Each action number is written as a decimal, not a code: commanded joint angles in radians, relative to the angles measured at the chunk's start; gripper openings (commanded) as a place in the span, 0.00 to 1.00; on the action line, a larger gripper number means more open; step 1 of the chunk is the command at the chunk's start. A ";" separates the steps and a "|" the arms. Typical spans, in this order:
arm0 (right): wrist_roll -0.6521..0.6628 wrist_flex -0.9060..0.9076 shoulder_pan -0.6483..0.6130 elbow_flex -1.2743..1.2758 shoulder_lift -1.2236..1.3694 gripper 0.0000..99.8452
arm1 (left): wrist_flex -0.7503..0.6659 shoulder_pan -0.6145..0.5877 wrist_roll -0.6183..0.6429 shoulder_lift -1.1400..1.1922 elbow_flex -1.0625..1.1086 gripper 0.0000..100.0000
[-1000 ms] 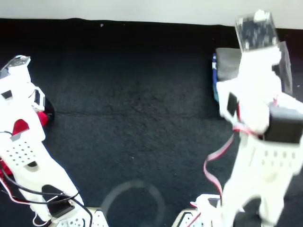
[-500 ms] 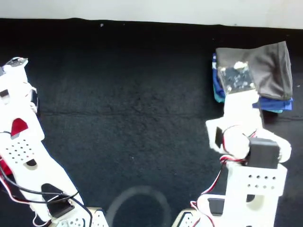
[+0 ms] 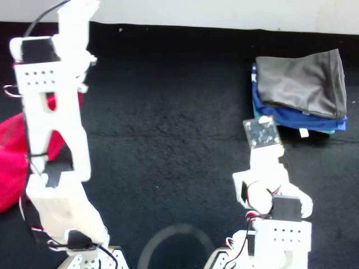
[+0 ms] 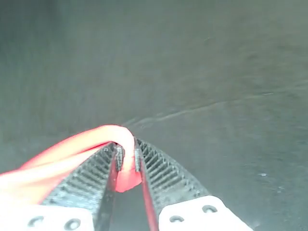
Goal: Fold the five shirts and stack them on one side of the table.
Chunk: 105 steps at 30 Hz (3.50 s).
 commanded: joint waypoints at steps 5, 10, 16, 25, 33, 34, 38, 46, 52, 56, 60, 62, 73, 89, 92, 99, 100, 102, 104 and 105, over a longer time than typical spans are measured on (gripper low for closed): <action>-0.002 -0.222 0.130 0.216 -0.102 0.05 | 0.005 0.340 0.006 -0.366 -0.041 0.01; -0.002 -0.298 0.220 0.262 -0.099 0.05 | -0.025 0.526 0.006 -0.518 -0.041 0.01; -0.002 -0.298 0.217 0.266 -0.101 0.05 | -0.087 0.447 0.009 -0.590 -0.036 0.01; -0.005 -0.298 0.110 0.262 -0.101 0.05 | -0.061 0.298 0.011 -0.590 0.288 0.10; -0.006 -0.295 0.013 0.260 -0.099 0.13 | -0.144 -0.013 0.006 -0.590 0.684 0.24; -0.008 -0.294 0.007 0.260 -0.099 0.17 | -0.178 -0.067 0.005 -0.588 0.734 0.24; -0.008 -0.292 -0.025 0.206 -0.094 0.23 | -0.427 -0.262 -0.044 -0.587 1.038 0.25; -0.009 -0.168 -0.202 -0.193 0.257 0.23 | -0.930 -0.409 -0.233 -0.588 1.598 0.25; -0.009 -0.071 -0.458 -0.469 0.579 0.23 | -0.985 -0.466 -0.235 -0.588 1.719 0.24; -0.009 -0.143 -0.575 -0.524 0.745 0.23 | -1.030 -0.527 -0.236 -0.588 1.724 0.13; -0.032 -0.225 -0.631 -0.559 0.889 0.23 | -1.069 -0.605 -0.236 -0.588 1.719 0.03; -0.109 -0.245 -0.651 -0.593 0.957 0.23 | -1.074 -0.653 -0.238 -0.588 1.702 0.00; -0.247 -0.239 -0.794 -0.872 1.250 0.23 | -1.086 -0.977 -0.238 -0.588 1.405 0.01; -0.241 -0.073 -0.794 -1.026 1.580 0.34 | -0.907 -0.674 -0.230 -0.588 1.606 0.23; -0.241 -0.071 -0.733 -1.064 1.624 0.12 | -0.907 -0.628 -0.230 -0.590 1.627 0.23; -0.242 -0.056 -0.570 -1.159 1.629 0.00 | -0.907 -0.521 -0.229 -0.595 1.643 0.23; -0.242 -0.035 -0.547 -1.179 1.627 0.01 | -0.907 -0.507 -0.229 -0.598 1.641 0.23; -0.242 0.018 -0.504 -1.236 1.627 0.01 | -0.907 -0.476 -0.229 -0.599 1.636 0.23; -0.241 0.087 -0.460 -1.308 1.626 0.01 | -0.902 -0.443 -0.229 -0.599 1.638 0.23; -0.241 0.127 -0.437 -1.353 1.626 0.01 | -0.882 -0.423 -0.222 -0.599 1.638 0.23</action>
